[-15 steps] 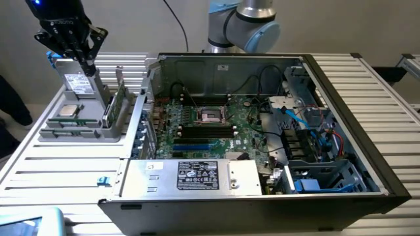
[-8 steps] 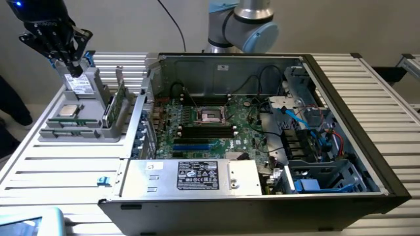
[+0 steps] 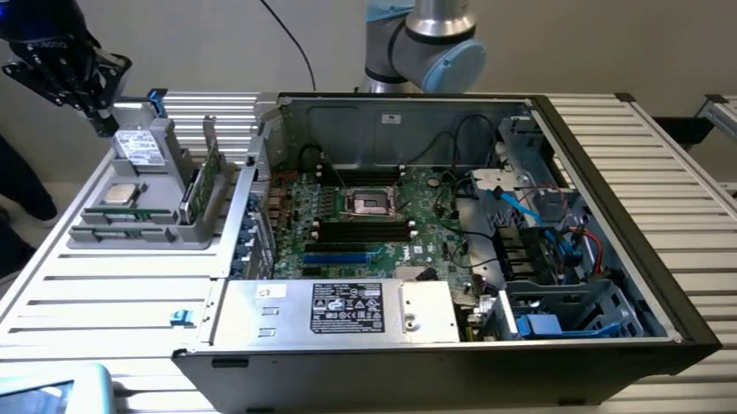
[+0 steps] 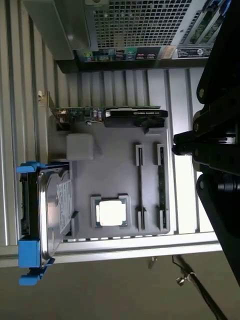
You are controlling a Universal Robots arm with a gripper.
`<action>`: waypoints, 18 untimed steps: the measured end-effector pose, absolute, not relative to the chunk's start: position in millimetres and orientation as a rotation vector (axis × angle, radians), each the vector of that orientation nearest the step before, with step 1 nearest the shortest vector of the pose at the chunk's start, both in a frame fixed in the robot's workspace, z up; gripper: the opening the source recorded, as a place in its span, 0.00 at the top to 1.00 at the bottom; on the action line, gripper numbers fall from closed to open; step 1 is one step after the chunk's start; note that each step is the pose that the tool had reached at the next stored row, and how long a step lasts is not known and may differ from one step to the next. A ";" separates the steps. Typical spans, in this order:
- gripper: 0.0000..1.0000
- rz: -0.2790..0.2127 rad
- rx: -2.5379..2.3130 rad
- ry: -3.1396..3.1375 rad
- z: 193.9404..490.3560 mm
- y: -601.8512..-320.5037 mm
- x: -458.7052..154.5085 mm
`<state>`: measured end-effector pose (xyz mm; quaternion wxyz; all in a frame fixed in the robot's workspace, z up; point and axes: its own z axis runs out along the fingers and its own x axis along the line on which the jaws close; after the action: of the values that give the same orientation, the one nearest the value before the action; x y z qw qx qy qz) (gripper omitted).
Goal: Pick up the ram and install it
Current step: 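Reach for the ram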
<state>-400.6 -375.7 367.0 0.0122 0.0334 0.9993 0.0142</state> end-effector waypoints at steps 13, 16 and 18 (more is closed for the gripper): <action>0.89 0.038 0.101 3.116 364.5 -363.1 -450.1; 0.89 0.038 0.101 3.116 364.5 -360.3 -452.3; 0.89 0.038 0.101 3.116 364.5 -360.3 -452.3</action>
<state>-452.3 -360.3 364.5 0.0118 0.0323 0.9993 0.0121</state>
